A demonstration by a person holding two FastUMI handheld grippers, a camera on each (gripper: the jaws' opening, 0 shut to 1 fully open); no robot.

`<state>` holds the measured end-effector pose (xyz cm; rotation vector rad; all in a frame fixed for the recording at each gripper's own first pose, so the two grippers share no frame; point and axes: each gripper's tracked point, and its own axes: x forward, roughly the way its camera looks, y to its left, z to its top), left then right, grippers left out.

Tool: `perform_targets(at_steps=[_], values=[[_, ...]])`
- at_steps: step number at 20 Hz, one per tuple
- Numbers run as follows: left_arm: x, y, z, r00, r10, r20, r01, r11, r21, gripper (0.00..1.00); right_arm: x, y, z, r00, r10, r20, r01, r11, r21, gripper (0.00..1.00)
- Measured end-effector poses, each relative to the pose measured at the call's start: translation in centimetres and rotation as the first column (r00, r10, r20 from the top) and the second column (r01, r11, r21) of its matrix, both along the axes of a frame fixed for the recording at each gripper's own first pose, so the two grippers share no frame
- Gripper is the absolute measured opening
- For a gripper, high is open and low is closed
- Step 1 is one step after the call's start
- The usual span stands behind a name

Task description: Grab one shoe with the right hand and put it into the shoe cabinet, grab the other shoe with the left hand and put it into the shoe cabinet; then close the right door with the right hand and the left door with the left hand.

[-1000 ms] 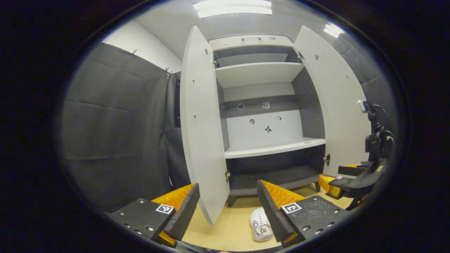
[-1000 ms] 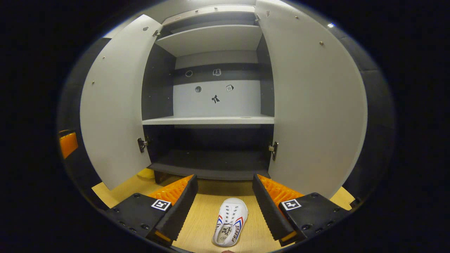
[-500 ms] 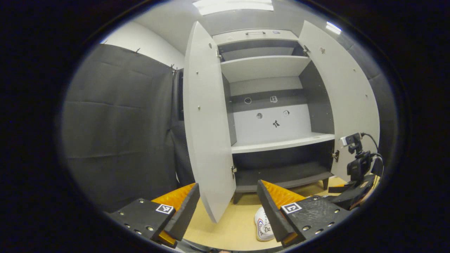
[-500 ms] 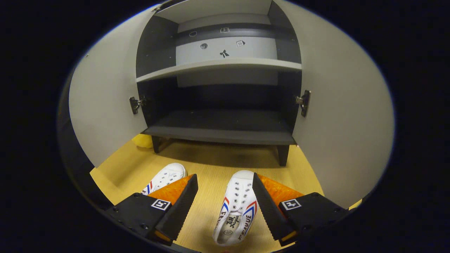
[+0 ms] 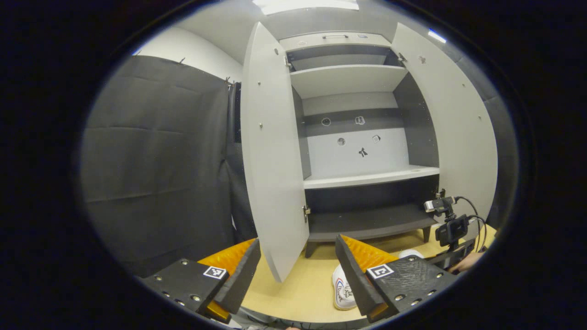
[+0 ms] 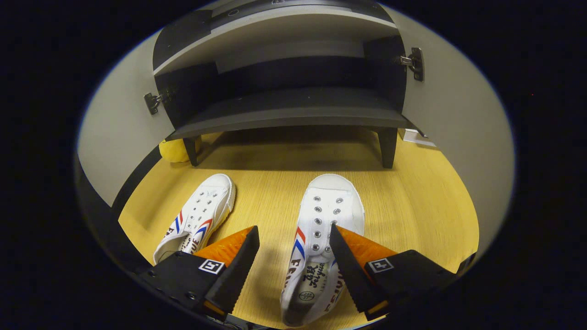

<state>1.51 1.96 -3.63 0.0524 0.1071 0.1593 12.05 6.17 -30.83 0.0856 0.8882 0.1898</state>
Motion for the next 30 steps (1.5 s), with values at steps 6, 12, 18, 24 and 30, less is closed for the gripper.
perform_targets(at_steps=[6,12,18,24,30], values=[[0.2,-0.1,0.0,1.0,-0.005,-0.002,0.005,1.0,0.008,1.0,0.4,0.7,-2.0,0.998,0.018,-0.062,-0.021,0.999,-0.042,0.92],[0.3,-0.3,0.3,1.0,-0.013,0.01,0.013,1.0,-0.005,1.0,0.8,-0.9,-2.8,0.997,0.029,-0.076,-0.043,0.98,-0.195,0.63],[-0.2,-0.9,0.7,0.999,-0.038,0.021,0.038,0.999,0.005,1.0,0.6,-1.4,-2.2,0.995,-0.023,-0.092,0.011,0.992,-0.129,0.15],[-0.4,-1.1,1.0,0.998,-0.06,0.035,0.06,0.998,-0.005,1.0,0.9,-2.3,0.3,0.998,-0.055,-0.032,0.052,0.995,-0.08,0.03],[-0.4,-1.9,1.3,0.994,-0.093,0.052,0.094,0.995,-0.019,1.0,1.3,-2.1,5.0,0.996,-0.075,0.037,0.075,0.997,0.003,0.03]])
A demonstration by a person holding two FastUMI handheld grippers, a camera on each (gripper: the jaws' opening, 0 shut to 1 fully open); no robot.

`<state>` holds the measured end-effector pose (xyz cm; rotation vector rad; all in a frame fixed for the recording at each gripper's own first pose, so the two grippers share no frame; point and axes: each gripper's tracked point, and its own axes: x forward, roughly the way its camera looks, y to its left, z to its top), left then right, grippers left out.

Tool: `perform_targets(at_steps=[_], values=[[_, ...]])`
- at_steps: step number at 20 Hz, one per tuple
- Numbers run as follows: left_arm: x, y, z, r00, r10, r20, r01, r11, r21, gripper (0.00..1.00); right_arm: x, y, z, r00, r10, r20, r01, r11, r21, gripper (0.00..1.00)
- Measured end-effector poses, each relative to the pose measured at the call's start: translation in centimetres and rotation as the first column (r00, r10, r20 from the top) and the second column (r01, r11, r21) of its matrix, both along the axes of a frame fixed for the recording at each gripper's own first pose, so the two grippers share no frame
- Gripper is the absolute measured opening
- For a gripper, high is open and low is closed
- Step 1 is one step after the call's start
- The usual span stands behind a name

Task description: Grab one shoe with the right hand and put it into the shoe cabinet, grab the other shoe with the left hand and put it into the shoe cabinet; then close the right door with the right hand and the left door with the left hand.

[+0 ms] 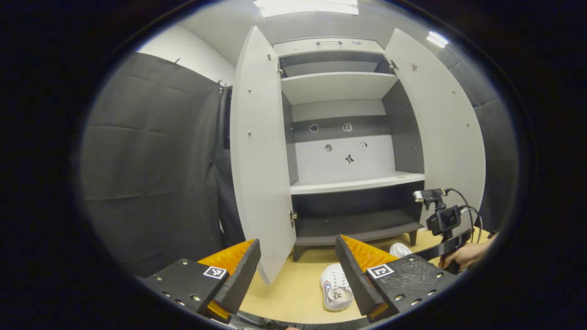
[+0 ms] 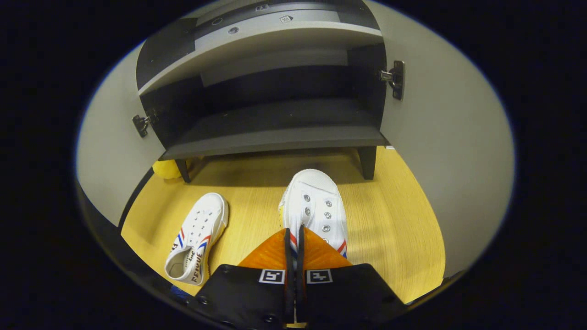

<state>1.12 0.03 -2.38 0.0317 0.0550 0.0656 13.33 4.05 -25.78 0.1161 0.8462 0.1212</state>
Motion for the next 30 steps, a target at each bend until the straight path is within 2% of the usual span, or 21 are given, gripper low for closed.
perform_targets(at_steps=[1,2,7,9,11,17,19,20,22,23,26,27,28,29,30], values=[[0.0,-0.2,0.0,1.0,-0.007,0.001,0.007,1.0,-0.004,1.0,0.0,0.1,1.0,1.0,-0.004,0.015,0.004,1.0,0.012,0.03],[0.1,-0.3,0.0,1.0,-0.014,0.001,0.014,1.0,-0.006,0.94,0.1,0.2,2.0,1.0,-0.01,0.029,0.009,1.0,0.026,0.03],[0.5,-0.6,0.8,0.999,-0.034,0.029,0.034,0.999,-0.013,0.94,0.5,0.8,8.3,0.992,-0.022,0.124,0.01,0.995,0.095,0.03],[0.7,-0.8,0.7,0.999,-0.04,0.032,0.041,0.999,-0.015,0.94,1.1,1.0,11.2,0.983,-0.028,0.183,0.007,0.994,0.111,0.0],[1.0,-1.1,0.8,0.998,-0.049,0.037,0.049,0.999,-0.019,0.94,1.6,1.1,14.1,0.973,-0.024,0.23,-0.002,0.994,0.114,0.03],[2.0,-0.8,1.4,0.997,-0.051,0.055,0.053,0.998,-0.036,0.94,4.3,2.7,21.6,0.937,-0.007,0.349,-0.04,0.991,0.127,0.03],[2.4,-0.5,1.7,0.997,-0.043,0.065,0.046,0.998,-0.037,0.94,5.7,2.8,23.7,0.924,-0.002,0.383,-0.05,0.991,0.128,0.03],[2.7,-0.3,1.7,0.997,-0.039,0.069,0.041,0.999,-0.03,1.0,6.6,2.8,24.7,0.918,-0.002,0.398,-0.052,0.991,0.123,0.03],[3.3,-0.2,1.7,0.997,-0.033,0.071,0.035,0.999,-0.017,1.0,8.4,2.4,26.3,0.905,-0.014,0.425,-0.043,0.991,0.126,0.03],[3.6,-0.1,1.8,0.997,-0.029,0.071,0.03,0.999,-0.015,0.94,9.5,2.2,27.1,0.901,-0.022,0.433,-0.037,0.991,0.129,0.03],[4.3,0.1,1.5,0.998,-0.016,0.068,0.018,0.999,-0.034,1.0,13.3,1.7,28.9,0.891,-0.039,0.452,-0.019,0.992,0.124,0.0],[4.5,0.2,1.4,0.998,-0.011,0.065,0.013,0.999,-0.037,1.0,14.6,1.4,29.6,0.885,-0.04,0.464,-0.015,0.993,0.113,0.03],[4.7,0.3,1.3,0.998,-0.003,0.061,0.005,0.999,-0.035,0.94,15.9,1.0,30.1,0.878,-0.045,0.477,-0.004,0.995,0.102,0.02],[5.0,0.5,1.1,0.998,0.004,0.058,-0.002,1.0,-0.03,1.0,17.4,0.8,30.7,0.871,-0.051,0.488,0.007,0.996,0.093,0.02],[5.2,0.5,1.0,0.999,0.009,0.054,-0.007,1.0,-0.025,1.0,18.7,0.6,31.1,0.868,-0.059,0.493,0.017,0.996,0.088,0.0]])
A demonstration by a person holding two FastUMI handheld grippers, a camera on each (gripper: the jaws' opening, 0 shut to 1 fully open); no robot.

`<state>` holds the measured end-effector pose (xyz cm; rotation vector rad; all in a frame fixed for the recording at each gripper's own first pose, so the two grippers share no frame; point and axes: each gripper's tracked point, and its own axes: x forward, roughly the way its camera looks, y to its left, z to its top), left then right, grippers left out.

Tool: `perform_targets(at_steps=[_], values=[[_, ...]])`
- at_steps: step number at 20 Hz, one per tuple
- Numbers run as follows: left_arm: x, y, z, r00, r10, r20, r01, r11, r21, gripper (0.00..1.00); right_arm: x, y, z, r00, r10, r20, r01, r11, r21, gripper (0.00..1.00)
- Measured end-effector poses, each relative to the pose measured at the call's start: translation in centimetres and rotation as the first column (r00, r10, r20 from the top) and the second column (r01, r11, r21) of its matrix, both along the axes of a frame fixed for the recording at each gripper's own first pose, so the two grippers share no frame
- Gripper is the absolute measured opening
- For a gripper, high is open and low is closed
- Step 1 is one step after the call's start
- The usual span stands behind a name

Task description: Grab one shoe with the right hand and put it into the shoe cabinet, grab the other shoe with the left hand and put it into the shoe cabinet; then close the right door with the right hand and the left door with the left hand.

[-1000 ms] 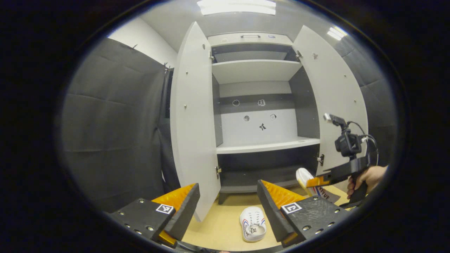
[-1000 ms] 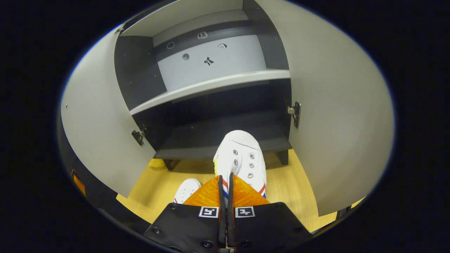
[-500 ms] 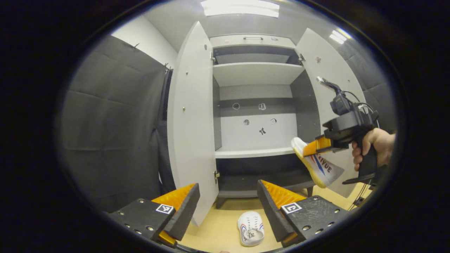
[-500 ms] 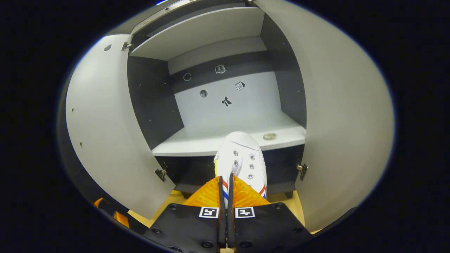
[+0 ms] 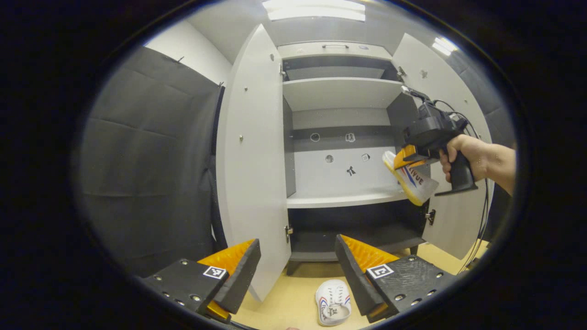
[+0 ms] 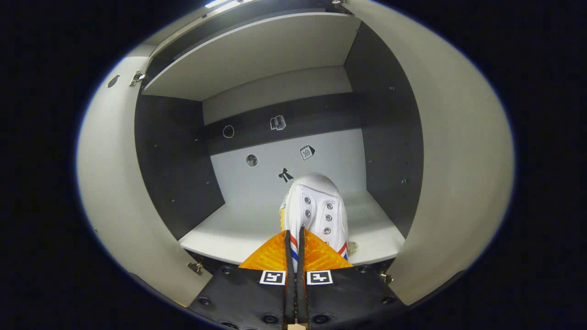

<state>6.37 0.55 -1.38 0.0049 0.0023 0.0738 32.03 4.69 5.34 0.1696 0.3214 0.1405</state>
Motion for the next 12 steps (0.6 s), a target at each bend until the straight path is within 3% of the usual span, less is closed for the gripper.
perform_targets(at_steps=[1,2,3,4,6,7,10,12], values=[[0.3,0.1,-0.1,1.0,0.004,-0.004,-0.004,1.0,0.002,1.0,1.4,0.0,0.3,1.0,-0.005,-0.003,0.005,1.0,-0.002,0.0],[0.4,0.0,-0.3,1.0,0.006,-0.008,-0.006,1.0,0.0,0.94,2.4,0.0,0.4,1.0,-0.006,-0.01,0.006,1.0,-0.005,0.07],[0.6,0.0,-0.5,1.0,0.009,-0.014,-0.009,1.0,-0.003,0.94,3.7,0.0,0.5,1.0,-0.012,-0.014,0.012,1.0,-0.007,0.0],[0.7,0.0,-0.6,1.0,0.013,-0.018,-0.013,1.0,-0.008,1.0,5.0,0.0,0.2,1.0,-0.022,-0.021,0.022,1.0,-0.02,0.03],[1.0,0.1,-0.9,0.999,0.025,-0.029,-0.025,1.0,-0.011,1.0,7.0,-0.4,-0.7,0.998,-0.042,-0.042,0.039,0.997,-0.062,0.02],[0.9,0.2,-1.0,0.999,0.031,-0.033,-0.031,0.999,-0.01,0.94,7.6,-0.4,-1.3,0.997,-0.046,-0.06,0.042,0.996,-0.073,0.02],[1.1,0.7,-1.4,0.998,0.048,-0.048,-0.049,0.999,-0.006,0.94,9.2,-0.1,-2.8,0.993,-0.066,-0.094,0.057,0.994,-0.092,0.0],[1.2,0.9,-1.6,0.997,0.055,-0.058,-0.055,0.998,-0.008,0.94,9.7,-0.2,-3.9,0.99,-0.076,-0.119,0.064,0.993,-0.104,0.04]])
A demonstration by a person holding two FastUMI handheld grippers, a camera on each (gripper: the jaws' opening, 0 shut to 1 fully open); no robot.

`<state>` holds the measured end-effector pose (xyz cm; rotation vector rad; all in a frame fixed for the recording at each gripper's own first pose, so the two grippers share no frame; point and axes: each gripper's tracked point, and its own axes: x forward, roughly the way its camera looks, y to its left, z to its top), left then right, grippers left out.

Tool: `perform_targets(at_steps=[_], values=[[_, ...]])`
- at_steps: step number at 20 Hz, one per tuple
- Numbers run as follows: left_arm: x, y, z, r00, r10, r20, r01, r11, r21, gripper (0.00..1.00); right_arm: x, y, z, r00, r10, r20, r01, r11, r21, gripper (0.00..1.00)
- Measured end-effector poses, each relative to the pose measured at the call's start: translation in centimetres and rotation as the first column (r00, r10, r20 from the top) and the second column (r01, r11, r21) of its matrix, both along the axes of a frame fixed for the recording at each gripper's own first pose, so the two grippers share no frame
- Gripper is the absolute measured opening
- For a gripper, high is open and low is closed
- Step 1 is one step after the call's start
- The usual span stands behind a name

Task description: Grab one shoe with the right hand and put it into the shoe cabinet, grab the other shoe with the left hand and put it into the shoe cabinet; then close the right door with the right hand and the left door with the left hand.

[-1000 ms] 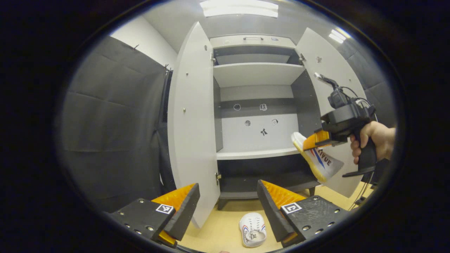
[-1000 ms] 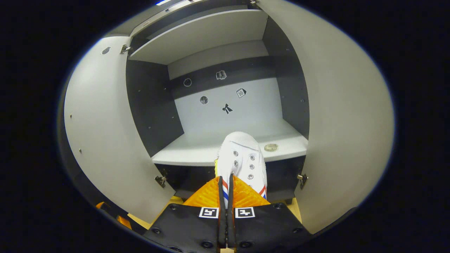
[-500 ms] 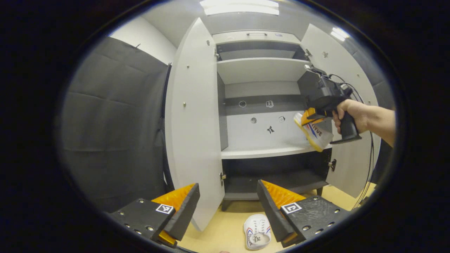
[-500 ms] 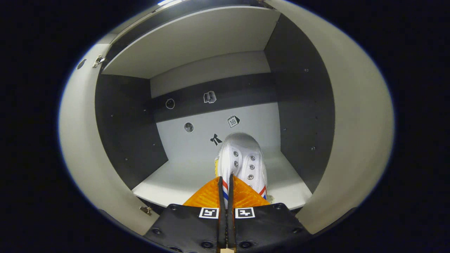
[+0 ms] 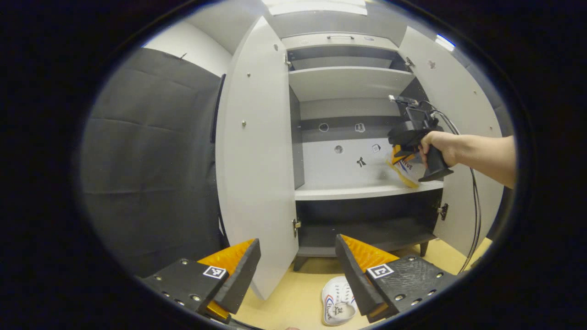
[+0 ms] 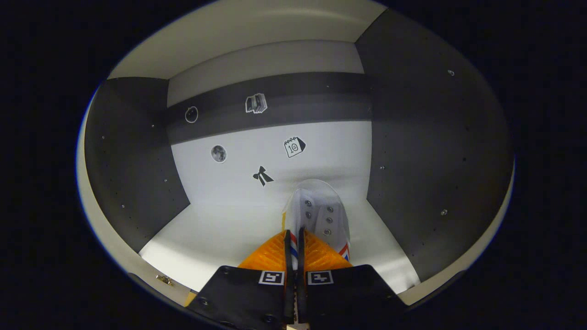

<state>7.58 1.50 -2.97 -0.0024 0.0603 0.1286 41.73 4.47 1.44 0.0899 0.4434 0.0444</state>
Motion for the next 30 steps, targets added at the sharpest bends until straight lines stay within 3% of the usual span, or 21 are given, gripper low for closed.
perform_targets(at_steps=[2,5,6,7,9,11,14,15,16,17,23,24,25,27,30], values=[[0.1,0.1,-0.3,1.0,0.0,-0.014,0.0,1.0,0.001,0.94,0.0,0.0,-0.3,1.0,0.01,-0.004,-0.01,1.0,-0.007,0.09],[0.5,0.1,-0.5,1.0,-0.007,-0.026,0.007,1.0,0.012,0.94,-0.3,-0.2,1.9,0.997,0.01,0.081,-0.008,1.0,-0.03,0.27],[0.7,-0.1,-0.4,1.0,-0.016,-0.027,0.017,1.0,0.015,0.94,-1.1,-0.2,2.8,0.993,0.016,0.113,-0.013,0.999,-0.034,0.44],[0.9,-0.2,-0.5,0.999,-0.027,-0.032,0.028,0.999,0.018,0.97,-2.1,-0.2,3.7,0.99,0.02,0.138,-0.016,0.999,-0.031,0.53],[1.3,-0.6,-0.7,0.998,-0.052,-0.041,0.053,0.998,0.017,1.0,-4.6,-0.4,5.2,0.98,0.026,0.199,-0.022,1.0,-0.021,0.9],[2.0,-1.0,-0.9,0.995,-0.084,-0.044,0.084,0.996,0.004,1.0,-7.4,-1.0,6.3,0.967,0.034,0.252,-0.024,0.999,-0.042,0.99],[3.1,-2.0,-1.7,0.988,-0.14,-0.066,0.138,0.99,-0.028,1.0,-12.0,-1.5,7.1,0.953,0.058,0.297,-0.04,0.997,-0.067,0.94],[3.6,-2.2,-1.9,0.985,-0.155,-0.074,0.154,0.988,-0.029,1.0,-13.5,-1.8,7.1,0.95,0.06,0.307,-0.041,0.997,-0.069,0.99],[4.1,-2.4,-2.3,0.983,-0.167,-0.082,0.165,0.986,-0.025,0.88,-15.0,-2.2,7.1,0.947,0.054,0.317,-0.034,0.997,-0.069,0.99],[4.4,-2.8,-2.7,0.979,-0.183,-0.091,0.181,0.983,-0.026,0.95,-16.7,-2.7,7.1,0.942,0.048,0.332,-0.025,0.997,-0.073,0.99],[6.5,-4.4,-6.9,0.95,-0.253,-0.185,0.248,0.967,-0.051,0.95,-24.9,-4.1,5.5,0.913,0.049,0.405,0.004,0.992,-0.129,0.99],[6.6,-4.5,-8.0,0.942,-0.268,-0.2,0.262,0.963,-0.058,0.95,-26.0,-4.3,5.0,0.915,0.054,0.401,0.008,0.989,-0.15,0.94],[6.7,-4.7,-9.1,0.936,-0.276,-0.217,0.269,0.961,-0.061,0.95,-27.1,-4.2,4.3,0.917,0.063,0.393,0.003,0.986,-0.167,0.99],[7.2,-4.9,-11.8,0.921,-0.286,-0.263,0.279,0.958,-0.065,0.95,-29.1,-4.1,3.1,0.926,0.075,0.37,-0.011,0.985,-0.171,0.96],[7.4,-5.4,-16.4,0.888,-0.294,-0.355,0.286,0.955,-0.076,0.95,-31.3,-4.2,1.3,0.939,0.081,0.333,-0.025,0.985,-0.17,1.0]])
